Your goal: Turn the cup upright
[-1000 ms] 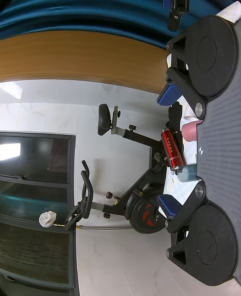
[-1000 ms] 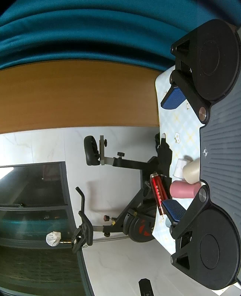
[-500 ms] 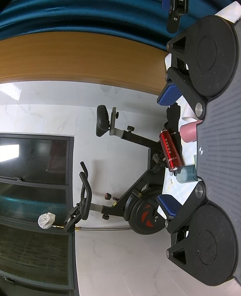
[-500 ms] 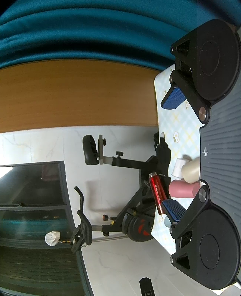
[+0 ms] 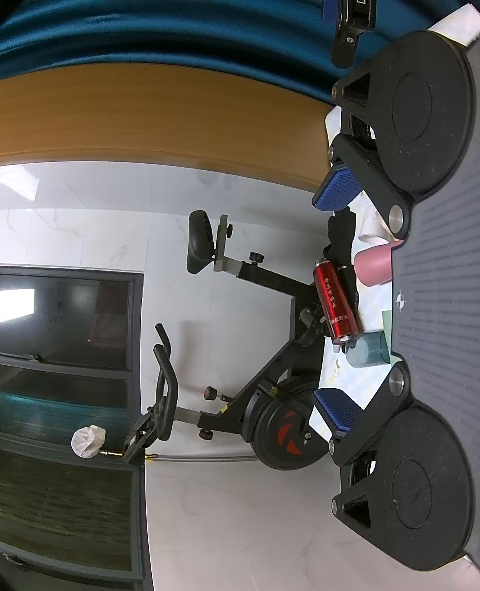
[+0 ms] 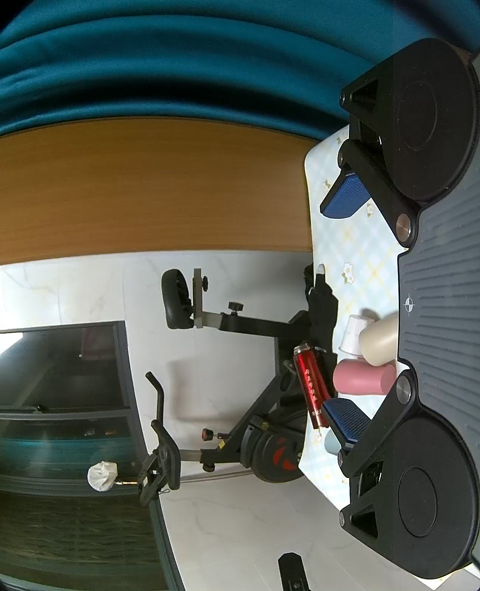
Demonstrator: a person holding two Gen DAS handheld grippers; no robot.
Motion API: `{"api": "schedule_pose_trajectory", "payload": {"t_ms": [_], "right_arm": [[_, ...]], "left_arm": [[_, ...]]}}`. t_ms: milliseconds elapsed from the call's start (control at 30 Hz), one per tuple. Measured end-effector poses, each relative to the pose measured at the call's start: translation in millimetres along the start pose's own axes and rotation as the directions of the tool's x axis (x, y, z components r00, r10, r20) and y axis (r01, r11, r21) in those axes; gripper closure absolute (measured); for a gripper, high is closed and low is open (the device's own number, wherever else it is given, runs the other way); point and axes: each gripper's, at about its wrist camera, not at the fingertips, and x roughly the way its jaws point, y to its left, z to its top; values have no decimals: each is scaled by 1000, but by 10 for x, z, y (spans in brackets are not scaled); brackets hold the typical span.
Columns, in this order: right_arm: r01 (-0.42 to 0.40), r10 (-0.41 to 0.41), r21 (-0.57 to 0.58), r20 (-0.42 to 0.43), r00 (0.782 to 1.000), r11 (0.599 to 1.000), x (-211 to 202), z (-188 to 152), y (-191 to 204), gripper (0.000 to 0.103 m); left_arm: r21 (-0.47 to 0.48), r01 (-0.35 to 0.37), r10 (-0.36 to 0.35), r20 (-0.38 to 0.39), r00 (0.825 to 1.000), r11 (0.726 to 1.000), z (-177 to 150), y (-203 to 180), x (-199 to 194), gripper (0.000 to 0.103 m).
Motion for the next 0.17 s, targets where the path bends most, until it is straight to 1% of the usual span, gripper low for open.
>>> {"api": "schedule_pose_trajectory", "payload": {"t_ms": [167], "right_arm": [[1, -1, 1, -3, 1000, 1000, -1, -39, 10, 0]], "left_arm": [[-1, 2, -2, 0, 1000, 1000, -6, -2, 1, 0]]}}
